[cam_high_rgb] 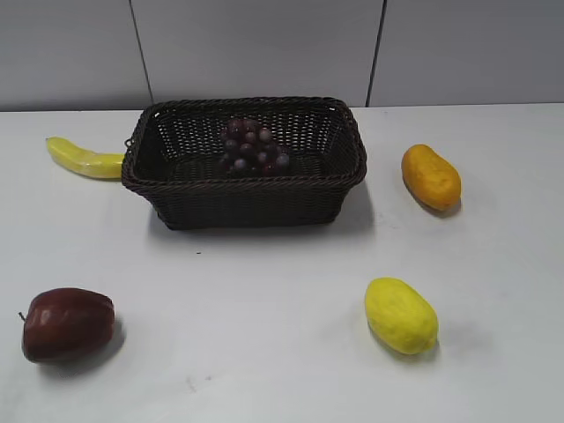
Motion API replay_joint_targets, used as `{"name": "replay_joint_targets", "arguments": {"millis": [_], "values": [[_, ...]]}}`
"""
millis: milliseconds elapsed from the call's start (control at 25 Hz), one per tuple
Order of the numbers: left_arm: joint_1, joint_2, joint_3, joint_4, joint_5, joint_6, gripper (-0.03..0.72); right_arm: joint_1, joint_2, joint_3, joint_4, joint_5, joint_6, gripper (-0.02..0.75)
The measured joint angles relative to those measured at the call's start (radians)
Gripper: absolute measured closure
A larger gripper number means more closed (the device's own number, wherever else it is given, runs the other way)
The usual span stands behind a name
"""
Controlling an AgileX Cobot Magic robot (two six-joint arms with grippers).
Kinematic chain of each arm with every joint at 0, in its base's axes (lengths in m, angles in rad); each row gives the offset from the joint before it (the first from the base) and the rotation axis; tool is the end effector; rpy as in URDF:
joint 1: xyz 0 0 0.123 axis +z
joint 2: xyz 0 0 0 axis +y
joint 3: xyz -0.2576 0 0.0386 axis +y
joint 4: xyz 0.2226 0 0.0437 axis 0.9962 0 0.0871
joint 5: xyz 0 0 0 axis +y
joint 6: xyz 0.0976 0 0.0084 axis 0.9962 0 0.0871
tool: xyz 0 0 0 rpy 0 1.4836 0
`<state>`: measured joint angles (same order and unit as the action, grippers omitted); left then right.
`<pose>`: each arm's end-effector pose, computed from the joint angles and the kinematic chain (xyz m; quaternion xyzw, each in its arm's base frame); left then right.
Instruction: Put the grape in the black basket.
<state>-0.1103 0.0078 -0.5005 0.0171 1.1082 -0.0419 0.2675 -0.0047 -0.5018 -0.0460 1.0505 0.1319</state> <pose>0.0028 0.0012 0.2579 0.0292 0.8667 -0.0293 0.4972 0.0044 -0.0029 0.2633 -0.0567 0.8467 0.0823 0.5226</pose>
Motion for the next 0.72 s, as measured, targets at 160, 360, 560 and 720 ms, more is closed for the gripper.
{"name": "replay_joint_targets", "arguments": {"millis": [160, 360, 560, 720], "values": [[0.000, -0.013, 0.009, 0.001, -0.019, 0.000, 0.189, 0.000, 0.000, 0.000, 0.001, -0.001, 0.000, 0.153], [0.000, -0.013, 0.009, 0.001, -0.022, 0.000, 0.189, 0.000, 0.000, 0.000, 0.001, -0.001, 0.000, 0.153], [0.000, -0.013, 0.009, 0.001, -0.021, 0.000, 0.189, 0.000, 0.000, 0.000, 0.001, -0.001, 0.000, 0.153], [0.000, -0.013, 0.009, 0.016, -0.021, 0.000, 0.189, 0.000, 0.000, 0.000, 0.001, -0.001, 0.001, 0.152]]}}
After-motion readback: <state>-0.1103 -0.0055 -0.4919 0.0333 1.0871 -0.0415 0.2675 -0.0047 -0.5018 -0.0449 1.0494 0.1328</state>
